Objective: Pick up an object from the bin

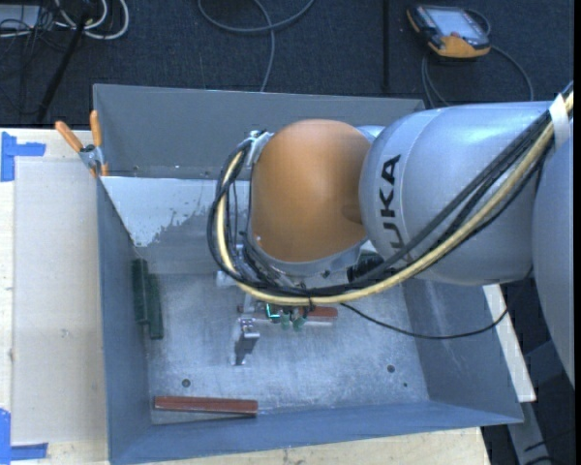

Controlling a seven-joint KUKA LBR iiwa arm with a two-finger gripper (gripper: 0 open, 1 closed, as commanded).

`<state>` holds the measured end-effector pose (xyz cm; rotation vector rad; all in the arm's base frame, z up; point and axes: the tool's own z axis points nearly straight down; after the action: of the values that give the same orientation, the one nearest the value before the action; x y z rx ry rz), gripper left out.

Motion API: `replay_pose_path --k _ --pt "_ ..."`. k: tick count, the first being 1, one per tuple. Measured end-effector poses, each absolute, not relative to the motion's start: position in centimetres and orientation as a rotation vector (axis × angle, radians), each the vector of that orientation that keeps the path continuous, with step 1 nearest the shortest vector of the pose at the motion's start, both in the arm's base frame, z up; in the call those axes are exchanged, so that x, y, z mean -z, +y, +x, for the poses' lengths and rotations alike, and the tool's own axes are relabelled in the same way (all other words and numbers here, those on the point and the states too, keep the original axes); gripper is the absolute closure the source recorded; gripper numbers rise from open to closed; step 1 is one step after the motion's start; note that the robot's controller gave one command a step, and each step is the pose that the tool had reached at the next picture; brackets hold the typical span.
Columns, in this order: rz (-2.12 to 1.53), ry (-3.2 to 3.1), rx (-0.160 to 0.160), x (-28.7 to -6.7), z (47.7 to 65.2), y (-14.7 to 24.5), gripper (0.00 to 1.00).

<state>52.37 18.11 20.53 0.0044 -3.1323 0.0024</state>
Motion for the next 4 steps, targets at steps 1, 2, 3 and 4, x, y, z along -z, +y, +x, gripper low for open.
replay_pose_path --k 1,2,3,4 --pt "-0.002 -3.140 0.000 -21.0 52.5 18.0 0.00" --pt "0.065 -3.144 0.002 -15.5 51.0 16.7 0.00" --pt "0.300 -3.126 -0.003 -10.7 49.3 18.6 0.00" --pt "0.133 -3.140 0.001 -7.3 48.3 20.4 1.00"
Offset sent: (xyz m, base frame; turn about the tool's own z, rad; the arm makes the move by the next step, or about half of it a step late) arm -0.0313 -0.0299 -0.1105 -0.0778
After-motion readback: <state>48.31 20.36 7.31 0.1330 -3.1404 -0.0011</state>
